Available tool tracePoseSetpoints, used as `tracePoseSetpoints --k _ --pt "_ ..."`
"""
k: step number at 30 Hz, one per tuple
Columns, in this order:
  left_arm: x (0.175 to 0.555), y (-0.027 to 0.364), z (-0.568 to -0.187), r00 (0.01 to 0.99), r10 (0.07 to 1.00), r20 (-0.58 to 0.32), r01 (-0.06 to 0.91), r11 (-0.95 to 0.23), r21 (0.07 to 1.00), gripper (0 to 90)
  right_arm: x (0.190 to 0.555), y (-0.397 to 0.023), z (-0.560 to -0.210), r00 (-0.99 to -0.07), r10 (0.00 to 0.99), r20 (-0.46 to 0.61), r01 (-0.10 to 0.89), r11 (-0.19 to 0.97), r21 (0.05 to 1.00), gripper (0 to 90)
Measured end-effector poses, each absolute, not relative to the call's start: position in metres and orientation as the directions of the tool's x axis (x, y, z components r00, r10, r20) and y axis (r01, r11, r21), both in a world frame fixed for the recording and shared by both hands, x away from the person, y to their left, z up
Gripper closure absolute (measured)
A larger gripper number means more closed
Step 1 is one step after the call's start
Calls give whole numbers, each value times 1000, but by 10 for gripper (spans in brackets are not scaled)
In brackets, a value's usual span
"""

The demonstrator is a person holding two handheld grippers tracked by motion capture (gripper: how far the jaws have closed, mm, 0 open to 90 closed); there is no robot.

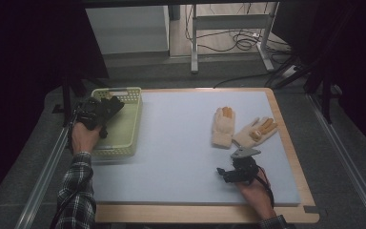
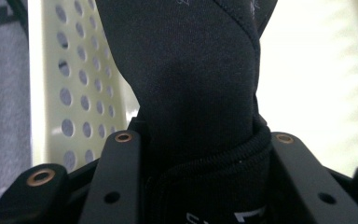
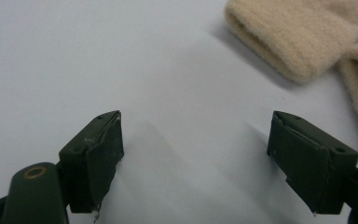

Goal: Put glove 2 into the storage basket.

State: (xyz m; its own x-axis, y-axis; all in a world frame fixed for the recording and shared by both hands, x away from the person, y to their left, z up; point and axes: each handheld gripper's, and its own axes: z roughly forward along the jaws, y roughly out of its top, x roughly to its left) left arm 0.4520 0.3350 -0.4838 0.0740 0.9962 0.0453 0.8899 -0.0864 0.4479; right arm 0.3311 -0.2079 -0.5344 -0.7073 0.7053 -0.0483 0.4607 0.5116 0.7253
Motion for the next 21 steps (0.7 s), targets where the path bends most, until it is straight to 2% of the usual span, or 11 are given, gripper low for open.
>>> tracePoseSetpoints --k 4,10,14,15,16,17,19,21 --pt "458 336 -489 72 995 73 906 -96 413 612 331 -208 -534 -707 705 -49 460 512 725 179" --pt "466 337 -495 79 995 66 915 -99 391 562 331 -208 -534 -707 705 -48 460 512 726 179" --pt "468 338 -497 73 995 65 927 -92 364 440 331 -208 -534 -708 705 -49 460 512 726 179" --pt "468 338 -497 69 996 58 930 -85 357 388 331 -208 -534 -708 705 -49 460 512 726 178" --pt "467 339 -497 72 996 51 932 -86 352 289 331 -208 -534 -707 705 -49 460 512 726 179" --pt "467 339 -496 76 996 48 933 -88 348 289 331 -208 -534 -707 705 -49 460 512 726 179" --pt "464 339 -496 76 996 53 929 -90 359 198 331 -208 -534 -707 705 -49 460 512 726 179" --pt "461 342 -493 91 996 14 926 -90 368 154 331 -208 -534 -707 705 -50 460 512 726 178"
